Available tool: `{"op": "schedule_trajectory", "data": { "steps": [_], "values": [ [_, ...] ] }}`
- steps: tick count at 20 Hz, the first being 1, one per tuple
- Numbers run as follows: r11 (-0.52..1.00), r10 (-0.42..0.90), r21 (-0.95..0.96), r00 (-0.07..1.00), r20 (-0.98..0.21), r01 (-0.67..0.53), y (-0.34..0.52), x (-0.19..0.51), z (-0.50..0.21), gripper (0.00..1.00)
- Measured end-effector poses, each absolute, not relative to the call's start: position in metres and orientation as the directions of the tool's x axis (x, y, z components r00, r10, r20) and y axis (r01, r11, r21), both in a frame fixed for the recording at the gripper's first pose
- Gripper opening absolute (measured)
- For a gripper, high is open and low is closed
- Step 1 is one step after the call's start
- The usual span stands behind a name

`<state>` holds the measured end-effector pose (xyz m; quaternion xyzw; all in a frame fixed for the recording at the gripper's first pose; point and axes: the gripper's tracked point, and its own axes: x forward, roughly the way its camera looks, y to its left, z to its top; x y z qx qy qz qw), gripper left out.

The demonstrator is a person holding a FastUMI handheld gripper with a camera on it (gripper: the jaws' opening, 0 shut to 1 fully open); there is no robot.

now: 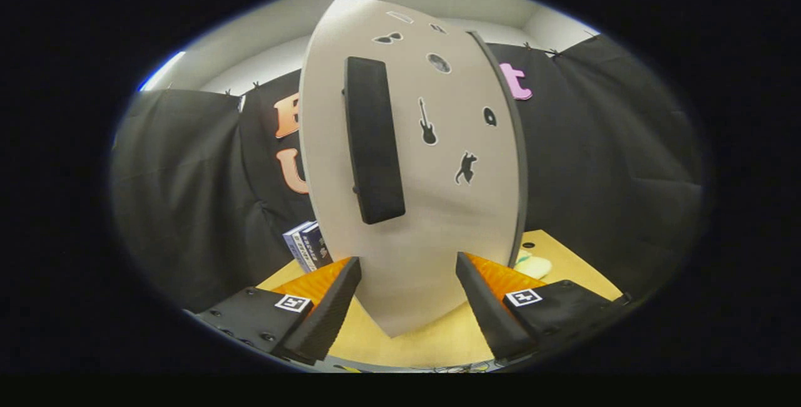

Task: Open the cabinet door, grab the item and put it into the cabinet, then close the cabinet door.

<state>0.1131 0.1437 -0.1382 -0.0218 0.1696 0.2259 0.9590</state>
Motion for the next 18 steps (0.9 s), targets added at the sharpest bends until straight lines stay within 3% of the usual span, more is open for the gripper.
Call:
{"op": "schedule_trajectory", "data": {
  "steps": [18],
  "values": [
    [0.928, 0.356, 0.022, 0.865, -0.355, -0.373, 0.264, 0.248, -0.185, 0.98]
  ]
}}
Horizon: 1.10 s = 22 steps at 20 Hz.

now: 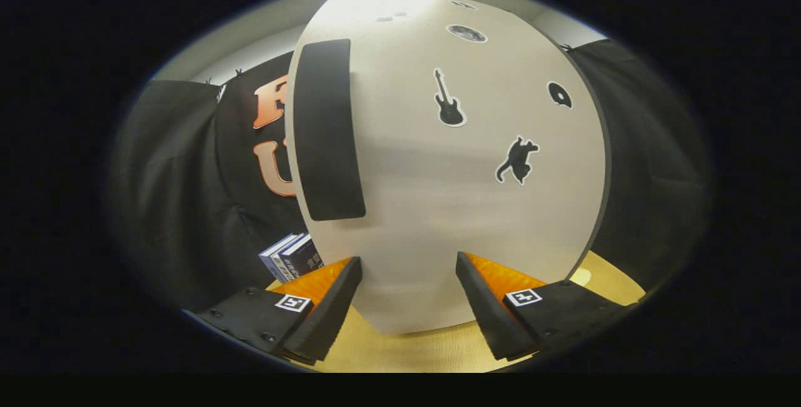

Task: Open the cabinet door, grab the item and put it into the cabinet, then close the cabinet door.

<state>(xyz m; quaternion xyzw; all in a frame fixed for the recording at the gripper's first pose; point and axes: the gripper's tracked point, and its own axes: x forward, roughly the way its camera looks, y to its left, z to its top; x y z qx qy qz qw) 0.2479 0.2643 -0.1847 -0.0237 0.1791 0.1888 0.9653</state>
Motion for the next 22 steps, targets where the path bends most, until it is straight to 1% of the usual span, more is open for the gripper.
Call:
{"op": "schedule_trajectory", "data": {
  "steps": [3, 5, 7, 10, 13, 16, 22],
  "values": [
    [0.937, 0.334, 0.029, 0.866, -0.372, -0.349, 0.26, 0.256, -0.188, 0.98],
    [0.945, 0.311, 0.026, 0.871, -0.38, -0.326, 0.245, 0.247, -0.184, 0.98],
    [0.952, 0.299, 0.053, 0.873, -0.386, -0.302, 0.215, 0.225, -0.173, 0.98],
    [0.97, 0.243, 0.065, 0.893, -0.378, -0.236, 0.162, 0.2, -0.147, 0.98],
    [0.984, 0.17, 0.001, 0.935, -0.312, -0.179, 0.108, 0.19, -0.101, 0.98],
    [0.986, 0.156, -0.016, 0.957, -0.244, -0.165, 0.075, 0.172, -0.065, 0.98],
    [0.989, 0.134, -0.035, 0.963, -0.233, -0.146, 0.019, 0.143, -0.047, 0.97]
  ]
}}
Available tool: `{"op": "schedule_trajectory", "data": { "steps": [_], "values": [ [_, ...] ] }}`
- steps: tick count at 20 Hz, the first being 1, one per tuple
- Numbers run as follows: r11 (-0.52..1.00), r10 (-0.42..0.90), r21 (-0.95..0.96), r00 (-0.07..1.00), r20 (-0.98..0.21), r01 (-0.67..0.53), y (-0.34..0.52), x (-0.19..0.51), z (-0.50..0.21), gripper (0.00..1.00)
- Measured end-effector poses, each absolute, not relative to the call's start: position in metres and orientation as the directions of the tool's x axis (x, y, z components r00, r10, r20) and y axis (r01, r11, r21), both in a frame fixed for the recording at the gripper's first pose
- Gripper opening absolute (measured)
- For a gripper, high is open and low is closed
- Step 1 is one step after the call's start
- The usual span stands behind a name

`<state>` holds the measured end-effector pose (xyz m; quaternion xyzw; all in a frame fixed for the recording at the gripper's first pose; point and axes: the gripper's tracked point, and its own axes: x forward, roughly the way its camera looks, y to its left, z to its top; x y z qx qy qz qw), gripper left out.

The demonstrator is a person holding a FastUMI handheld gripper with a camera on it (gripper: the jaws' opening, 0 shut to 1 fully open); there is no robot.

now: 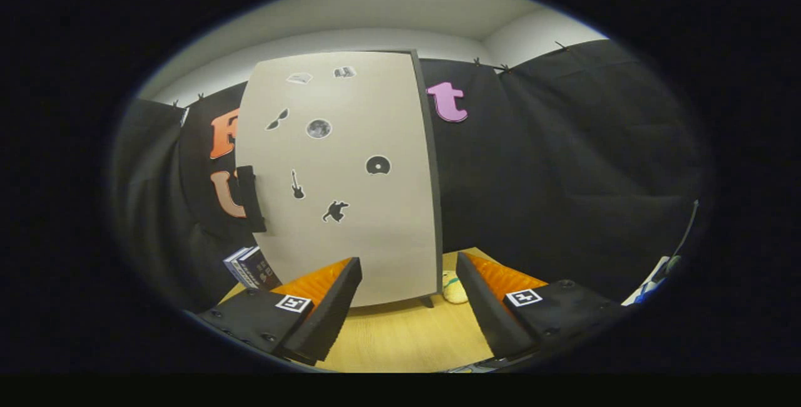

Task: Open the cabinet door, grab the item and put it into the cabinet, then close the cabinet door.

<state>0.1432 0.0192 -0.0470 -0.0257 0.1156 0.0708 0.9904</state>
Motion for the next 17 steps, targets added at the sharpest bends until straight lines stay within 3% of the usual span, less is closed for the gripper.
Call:
{"op": "schedule_trajectory", "data": {
  "steps": [17],
  "values": [
    [0.971, 0.224, -0.048, 0.957, -0.183, -0.236, 0.006, 0.077, -0.018, 0.97]
  ]
}}
